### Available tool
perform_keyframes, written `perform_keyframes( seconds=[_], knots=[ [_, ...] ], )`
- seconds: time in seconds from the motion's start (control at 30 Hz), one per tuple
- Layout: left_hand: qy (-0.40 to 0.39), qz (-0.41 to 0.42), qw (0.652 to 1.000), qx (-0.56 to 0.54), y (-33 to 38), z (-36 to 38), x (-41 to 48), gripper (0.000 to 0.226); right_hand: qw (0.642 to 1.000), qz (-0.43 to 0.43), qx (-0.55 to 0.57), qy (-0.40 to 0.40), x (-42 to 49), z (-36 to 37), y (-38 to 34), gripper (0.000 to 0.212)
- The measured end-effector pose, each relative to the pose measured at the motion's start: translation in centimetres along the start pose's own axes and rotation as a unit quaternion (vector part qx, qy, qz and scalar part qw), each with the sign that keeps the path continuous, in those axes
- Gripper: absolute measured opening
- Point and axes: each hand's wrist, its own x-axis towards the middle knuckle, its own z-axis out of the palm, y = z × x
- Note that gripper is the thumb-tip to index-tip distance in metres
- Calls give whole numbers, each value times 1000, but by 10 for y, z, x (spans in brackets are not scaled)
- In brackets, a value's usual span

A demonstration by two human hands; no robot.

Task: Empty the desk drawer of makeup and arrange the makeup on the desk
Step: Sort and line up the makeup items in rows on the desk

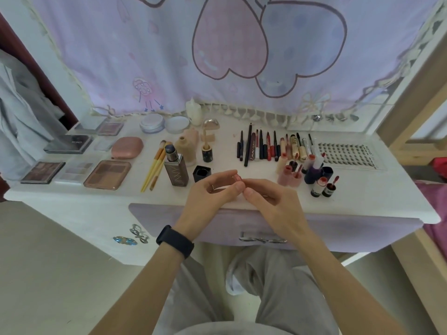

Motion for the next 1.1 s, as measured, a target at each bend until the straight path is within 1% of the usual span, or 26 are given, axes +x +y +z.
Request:
perform_keyframes(
  seconds=[0.13,0.23,0.33,0.5,0.6,0.7,0.9,1.0,1.1],
  knots=[
    [15,-5,1000,5,-4,1,3,39,999,-16,-33,15,5,5,5,27],
    [16,-5,1000,4,-6,3,5,39,997,-40,-60,29,3,9,9,24],
    [13,-5,1000,-1,-7,2,5,41,994,-61,-86,32,1,10,15,29],
    [13,-5,1000,9,-6,2,6,41,989,-81,-119,29,-1,10,17,30],
    [18,-1,1000,10,-5,3,4,40,988,-85,-124,44,-1,10,19,38],
    [23,2,1000,-1,-5,3,3,47,989,-73,-122,43,1,8,20,45],
    [8,-27,999,-47,-4,-2,3,47,988,-59,-131,55,0,11,14,35],
    [-18,-65,990,-123,-1,-3,1,46,987,-25,-145,67,2,10,7,34],
    [-49,-81,976,-195,8,-6,-3,41,979,-38,-182,89,9,5,-10,31]
  ],
)
